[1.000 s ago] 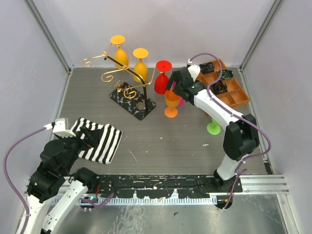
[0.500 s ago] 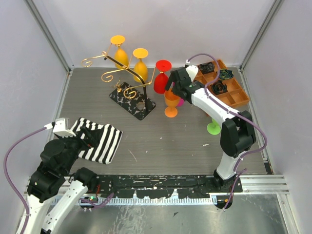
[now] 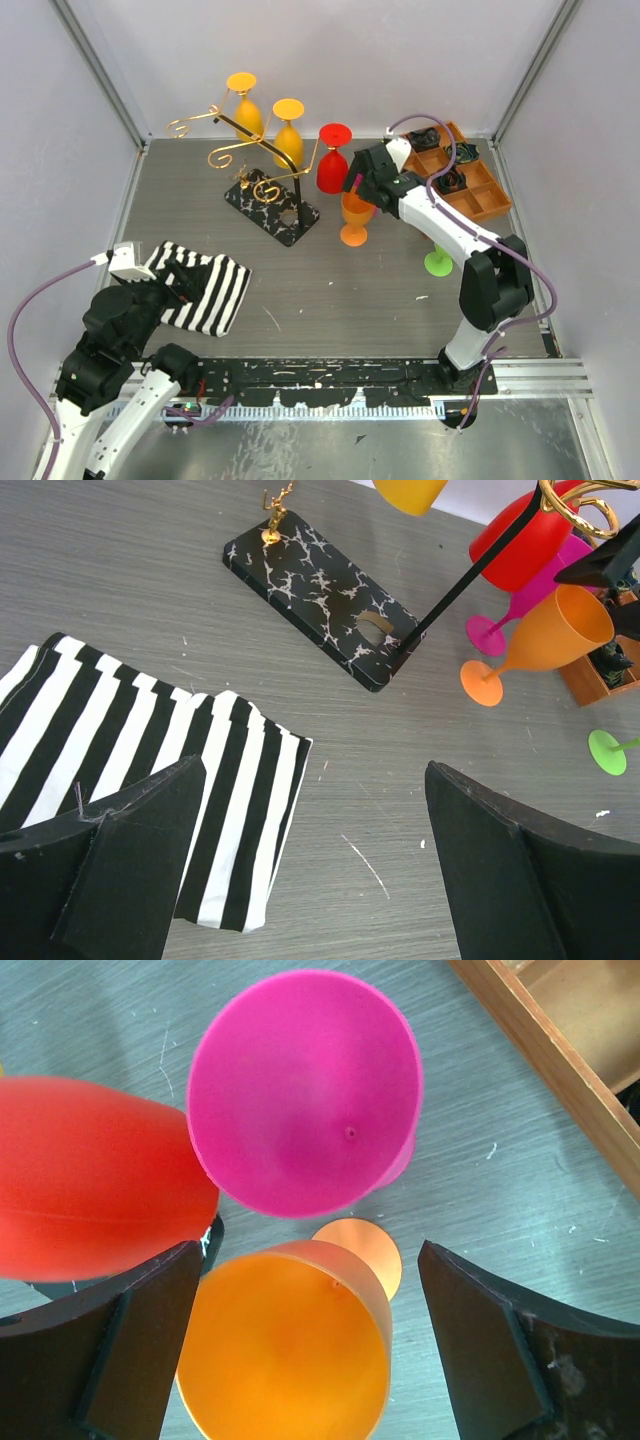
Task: Place the wine glass upside down on the wine glass rack
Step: Move the wine glass to the center of the board.
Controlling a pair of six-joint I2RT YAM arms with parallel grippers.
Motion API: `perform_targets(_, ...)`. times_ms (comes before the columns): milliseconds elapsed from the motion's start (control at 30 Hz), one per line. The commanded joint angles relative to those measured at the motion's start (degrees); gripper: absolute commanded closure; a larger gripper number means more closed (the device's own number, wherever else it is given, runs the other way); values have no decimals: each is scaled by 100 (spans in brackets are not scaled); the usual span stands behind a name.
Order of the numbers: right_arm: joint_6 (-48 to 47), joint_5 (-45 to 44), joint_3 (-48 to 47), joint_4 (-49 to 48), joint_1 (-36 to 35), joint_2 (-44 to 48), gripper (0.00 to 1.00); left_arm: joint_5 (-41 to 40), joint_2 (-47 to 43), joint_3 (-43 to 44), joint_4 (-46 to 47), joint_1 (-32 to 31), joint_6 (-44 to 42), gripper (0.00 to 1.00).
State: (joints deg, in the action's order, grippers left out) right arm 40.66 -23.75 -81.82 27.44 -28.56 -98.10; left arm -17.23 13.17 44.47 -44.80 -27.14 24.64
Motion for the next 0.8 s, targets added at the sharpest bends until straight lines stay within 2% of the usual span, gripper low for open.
perform_targets(0,-129,42,210,238,-34,406,5,7,19,-69,234,15,-3,2)
perform_targets(333,-126,298,666,223,-36,793,7,18,19,-70,234,15,0,2)
perform_targets(767,-153,1040,1266,-104,-187,1338,7,23,3,-70,233,10,15,2)
